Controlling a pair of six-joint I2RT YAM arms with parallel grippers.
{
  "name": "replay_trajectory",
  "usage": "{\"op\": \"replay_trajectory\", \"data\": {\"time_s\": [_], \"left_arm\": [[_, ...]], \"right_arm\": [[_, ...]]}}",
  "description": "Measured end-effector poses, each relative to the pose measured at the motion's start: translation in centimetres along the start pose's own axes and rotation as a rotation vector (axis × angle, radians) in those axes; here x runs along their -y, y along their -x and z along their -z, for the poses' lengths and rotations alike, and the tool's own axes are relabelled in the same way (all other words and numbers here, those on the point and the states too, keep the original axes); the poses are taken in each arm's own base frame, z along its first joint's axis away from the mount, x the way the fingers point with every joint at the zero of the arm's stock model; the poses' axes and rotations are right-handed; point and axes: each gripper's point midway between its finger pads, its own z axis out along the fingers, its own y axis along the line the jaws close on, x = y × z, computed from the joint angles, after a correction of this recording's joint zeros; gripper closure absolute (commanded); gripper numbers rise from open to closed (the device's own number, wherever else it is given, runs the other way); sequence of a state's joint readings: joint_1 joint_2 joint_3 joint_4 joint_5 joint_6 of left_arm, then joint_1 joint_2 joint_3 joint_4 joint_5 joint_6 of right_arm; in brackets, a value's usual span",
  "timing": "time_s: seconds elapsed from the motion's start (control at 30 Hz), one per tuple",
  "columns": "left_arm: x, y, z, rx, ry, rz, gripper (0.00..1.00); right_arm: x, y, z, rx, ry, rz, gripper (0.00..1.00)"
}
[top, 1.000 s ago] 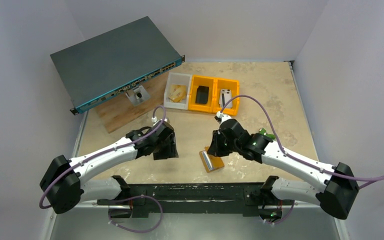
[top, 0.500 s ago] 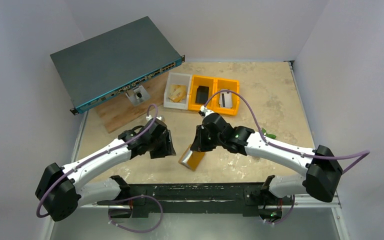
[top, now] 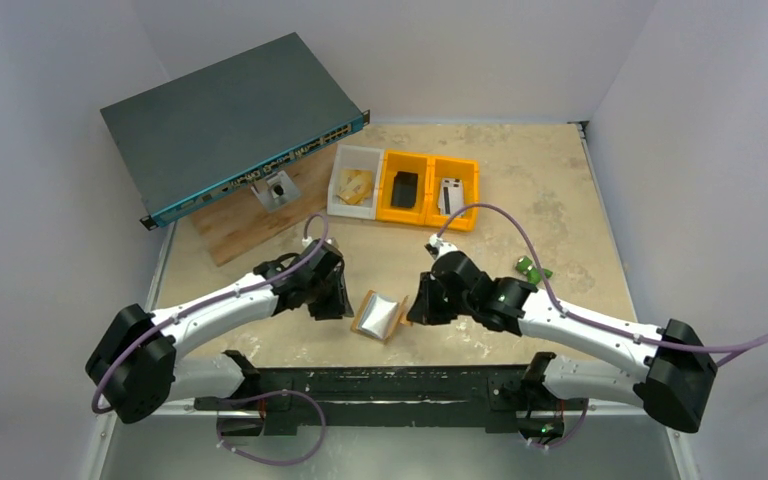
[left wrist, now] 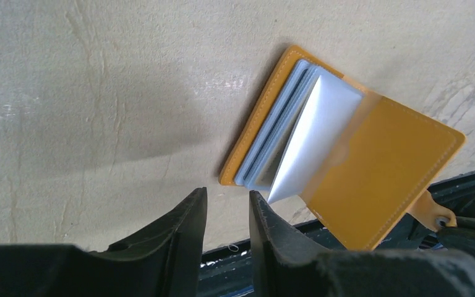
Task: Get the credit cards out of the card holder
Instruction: Open the card holder at the center of the board.
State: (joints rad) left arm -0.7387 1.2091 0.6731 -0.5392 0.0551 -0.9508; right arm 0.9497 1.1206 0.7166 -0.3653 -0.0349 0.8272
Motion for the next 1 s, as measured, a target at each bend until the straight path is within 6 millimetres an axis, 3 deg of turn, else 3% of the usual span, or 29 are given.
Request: {"op": "replay_trajectory", "data": {"time_s": [0.23,0.53,0.67,1.0], "left_arm": [[0.2,-1.2,-1.5,-0.042,0.021,-0.025,0.79],[0.6,-1.7,-2.1,-0.059,0.033,-0.049,0.81],[1.1,-1.5,-2.2,-0.056,0.03,-0.055,0.82],[2.5,-1.2,-2.1,-0.052,0.01,-0.075,0.82]], "right_arm": [[5.4,-4.1,-0.4,-0.053,-0.136,-0.077,1.0],[8.5,-4.9,-2.2,-0.063,-0.273,-0.104,1.0],[9.6,-4.3,-3.5,-0.06,-0.307,-0.13,1.0],[9.1,-1.7,-5.5,-0.016,-0.292,-0.127,1.0]]}}
